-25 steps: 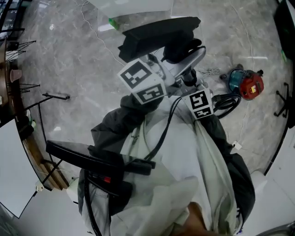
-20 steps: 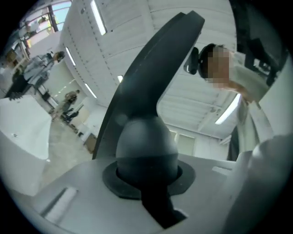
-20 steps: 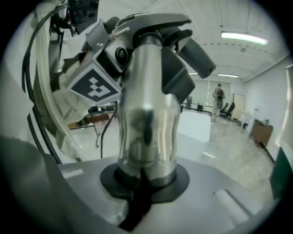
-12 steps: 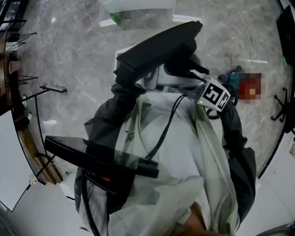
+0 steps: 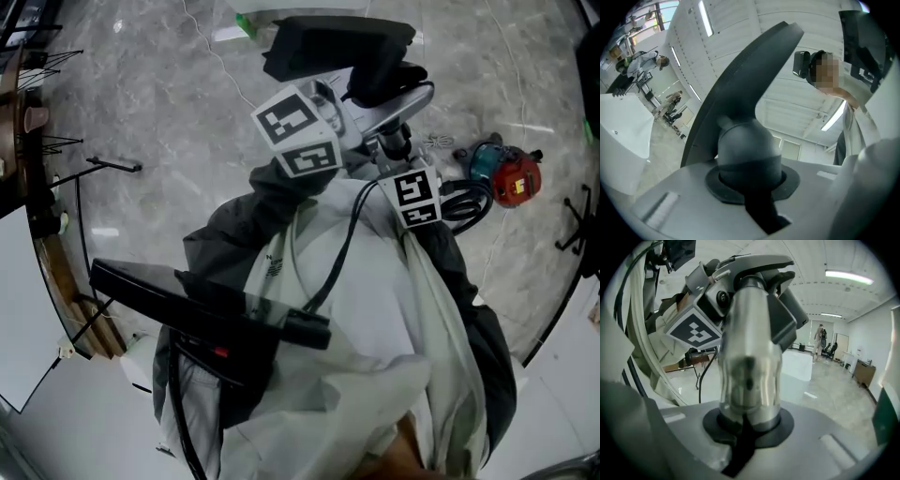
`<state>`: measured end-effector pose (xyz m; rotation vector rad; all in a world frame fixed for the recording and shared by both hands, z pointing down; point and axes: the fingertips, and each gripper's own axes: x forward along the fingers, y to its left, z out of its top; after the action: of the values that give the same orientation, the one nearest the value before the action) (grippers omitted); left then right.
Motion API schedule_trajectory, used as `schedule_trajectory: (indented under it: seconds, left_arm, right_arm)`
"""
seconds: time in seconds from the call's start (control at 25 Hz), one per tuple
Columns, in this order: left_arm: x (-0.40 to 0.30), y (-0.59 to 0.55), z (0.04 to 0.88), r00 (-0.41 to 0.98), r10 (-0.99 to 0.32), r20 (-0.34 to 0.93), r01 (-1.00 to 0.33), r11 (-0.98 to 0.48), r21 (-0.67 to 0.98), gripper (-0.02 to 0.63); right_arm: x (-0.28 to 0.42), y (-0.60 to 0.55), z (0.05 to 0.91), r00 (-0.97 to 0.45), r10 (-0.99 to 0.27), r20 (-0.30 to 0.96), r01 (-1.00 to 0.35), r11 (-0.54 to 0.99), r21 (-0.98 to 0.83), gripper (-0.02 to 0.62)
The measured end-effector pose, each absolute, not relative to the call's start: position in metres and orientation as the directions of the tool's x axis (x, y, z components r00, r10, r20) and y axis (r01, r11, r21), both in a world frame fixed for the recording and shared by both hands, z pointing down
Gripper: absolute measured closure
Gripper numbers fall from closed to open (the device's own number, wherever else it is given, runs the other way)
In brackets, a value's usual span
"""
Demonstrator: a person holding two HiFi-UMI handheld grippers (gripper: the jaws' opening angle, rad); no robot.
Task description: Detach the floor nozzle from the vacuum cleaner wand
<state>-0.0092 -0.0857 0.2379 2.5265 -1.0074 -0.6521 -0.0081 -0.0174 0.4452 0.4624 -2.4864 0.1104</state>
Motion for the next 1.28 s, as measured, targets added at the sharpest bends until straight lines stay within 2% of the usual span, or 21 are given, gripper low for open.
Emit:
schedule_trajectory:
  seconds: [0.12,0.28,0.36,0.4,0.44,0.52,0.72,0.84,0.92,1.08,1.2,1.28]
  left_arm:
    - [0.002,-0.066,0.228,0.733,-0.562,-0.383,-0.421,-0.817,0.394,0.531]
    - [0.015,-0.027,0.222,0.826,-0.247,-0.506,-0.143,-0.961,0.236,0.529]
    - [0.014,-0.021,0.226,0.826,-0.190,-0.530,-0.086,-0.973,0.215,0.528]
    - [0.013,-0.024,0.228,0.817,-0.206,-0.538,-0.093,-0.969,0.230,0.528]
    - [0.011,-0.029,0.230,0.805,-0.245,-0.541,-0.120,-0.959,0.255,0.526]
    - [0.005,-0.042,0.234,0.775,-0.351,-0.525,-0.208,-0.927,0.312,0.528]
    - [-0.018,-0.067,0.251,0.650,-0.656,-0.383,-0.477,-0.745,0.467,0.534]
    - [-0.027,-0.076,0.264,0.550,-0.788,-0.277,-0.591,-0.601,0.538,0.534]
    - [-0.028,-0.071,0.262,0.553,-0.786,-0.277,-0.594,-0.605,0.530,0.534]
    - [-0.014,-0.044,0.249,0.675,-0.634,-0.377,-0.482,-0.766,0.426,0.532]
    - [0.006,-0.016,0.244,0.798,-0.413,-0.438,-0.296,-0.903,0.311,0.528]
    - [0.013,-0.003,0.243,0.835,-0.308,-0.456,-0.204,-0.943,0.263,0.523]
  right_arm:
    - [-0.008,-0.006,0.444,-0.789,-0.212,0.576,-0.255,0.967,0.007,0.558]
    - [-0.005,0.026,0.447,-0.802,0.105,0.588,0.041,0.992,-0.121,0.552]
    - [-0.001,0.039,0.450,-0.771,0.249,0.586,0.163,0.967,-0.195,0.548]
    - [0.000,0.041,0.452,-0.760,0.280,0.587,0.185,0.958,-0.218,0.546]
    - [0.000,0.039,0.454,-0.757,0.280,0.591,0.177,0.957,-0.228,0.546]
    - [-0.003,0.029,0.458,-0.768,0.197,0.609,0.084,0.974,-0.209,0.548]
    - [-0.007,-0.003,0.463,-0.737,-0.237,0.633,-0.290,0.957,0.021,0.556]
    - [-0.006,-0.010,0.467,-0.706,-0.325,0.629,-0.351,0.932,0.088,0.557]
    - [-0.009,-0.004,0.465,-0.719,-0.302,0.626,-0.324,0.943,0.083,0.558]
    - [-0.012,0.019,0.461,-0.772,-0.153,0.617,-0.179,0.984,0.019,0.555]
    - [-0.008,0.044,0.461,-0.801,0.070,0.594,0.014,0.995,-0.098,0.554]
    - [-0.003,0.061,0.460,-0.785,0.224,0.578,0.147,0.973,-0.178,0.552]
